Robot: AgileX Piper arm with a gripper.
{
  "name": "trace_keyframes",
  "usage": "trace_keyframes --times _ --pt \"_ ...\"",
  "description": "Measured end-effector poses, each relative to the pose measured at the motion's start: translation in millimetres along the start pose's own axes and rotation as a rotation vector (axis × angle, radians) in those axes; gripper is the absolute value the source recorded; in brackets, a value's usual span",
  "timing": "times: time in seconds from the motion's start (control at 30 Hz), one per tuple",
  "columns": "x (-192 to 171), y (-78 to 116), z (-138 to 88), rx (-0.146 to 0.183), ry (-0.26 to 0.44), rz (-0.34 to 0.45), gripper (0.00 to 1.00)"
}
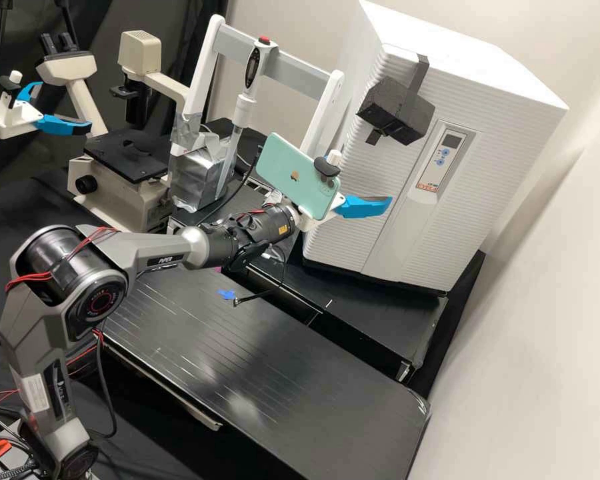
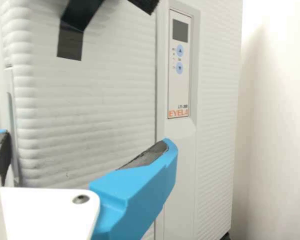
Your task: Open the door
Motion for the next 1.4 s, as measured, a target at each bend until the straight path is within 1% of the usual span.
trace_keyframes --times 0.4,0.53,0.63,0.67,0.73,0.83,0.9,0.97,1.07,1.13,1.33,1.4 --pt "0.0 -0.9 -1.2 -0.025 0.013 -0.009 0.00" --pt "-0.2 -1.9 -1.6 -0.040 0.021 -0.018 0.00" --pt "-0.3 -2.2 -2.0 -0.040 0.026 -0.021 0.00" --pt "-0.3 -2.2 -2.0 -0.033 0.026 -0.021 0.00" --pt "-0.5 -2.9 -1.8 -0.030 0.028 -0.025 0.00" --pt "-0.5 -3.3 -2.3 -0.041 0.034 -0.030 0.00" --pt "-0.5 -3.4 -2.5 -0.040 0.036 -0.031 0.00" --pt "-0.8 -4.1 -2.3 -0.031 0.037 -0.036 0.00" --pt "-1.8 -6.1 -0.6 -0.027 0.034 -0.044 0.00" --pt "-2.0 -6.5 -0.1 -0.013 0.032 -0.046 0.00" --pt "-3.6 -8.1 1.3 -0.015 0.042 -0.042 0.00" --pt "-4.2 -8.8 1.5 -0.010 0.049 -0.043 0.00"
